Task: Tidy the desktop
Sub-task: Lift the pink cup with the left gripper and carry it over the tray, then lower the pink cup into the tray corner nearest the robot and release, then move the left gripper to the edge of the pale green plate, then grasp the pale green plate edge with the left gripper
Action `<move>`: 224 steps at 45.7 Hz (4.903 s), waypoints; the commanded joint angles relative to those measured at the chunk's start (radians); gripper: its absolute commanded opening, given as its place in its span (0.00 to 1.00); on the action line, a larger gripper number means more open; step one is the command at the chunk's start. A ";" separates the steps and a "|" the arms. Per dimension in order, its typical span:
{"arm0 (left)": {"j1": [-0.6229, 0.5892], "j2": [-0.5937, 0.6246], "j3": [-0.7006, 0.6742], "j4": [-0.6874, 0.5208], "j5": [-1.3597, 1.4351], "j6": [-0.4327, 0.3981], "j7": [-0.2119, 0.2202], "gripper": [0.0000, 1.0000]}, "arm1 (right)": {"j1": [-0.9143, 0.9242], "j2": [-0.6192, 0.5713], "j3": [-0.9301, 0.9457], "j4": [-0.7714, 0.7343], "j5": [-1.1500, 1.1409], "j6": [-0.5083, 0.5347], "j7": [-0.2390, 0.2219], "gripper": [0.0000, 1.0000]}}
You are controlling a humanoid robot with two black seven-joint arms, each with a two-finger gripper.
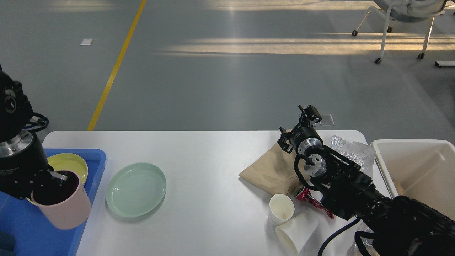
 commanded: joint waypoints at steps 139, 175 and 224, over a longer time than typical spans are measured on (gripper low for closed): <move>-0.108 0.141 -0.111 0.241 -0.068 -0.152 0.013 0.59 | 0.000 0.000 0.000 0.000 0.000 0.000 0.000 1.00; 0.066 -0.133 -0.155 0.258 -0.091 -0.152 -0.062 0.60 | 0.000 0.000 0.000 0.000 0.000 0.001 0.000 1.00; 0.653 -0.239 -0.242 0.321 -0.474 0.540 -0.058 0.59 | 0.000 0.000 0.000 0.000 0.000 0.000 0.000 1.00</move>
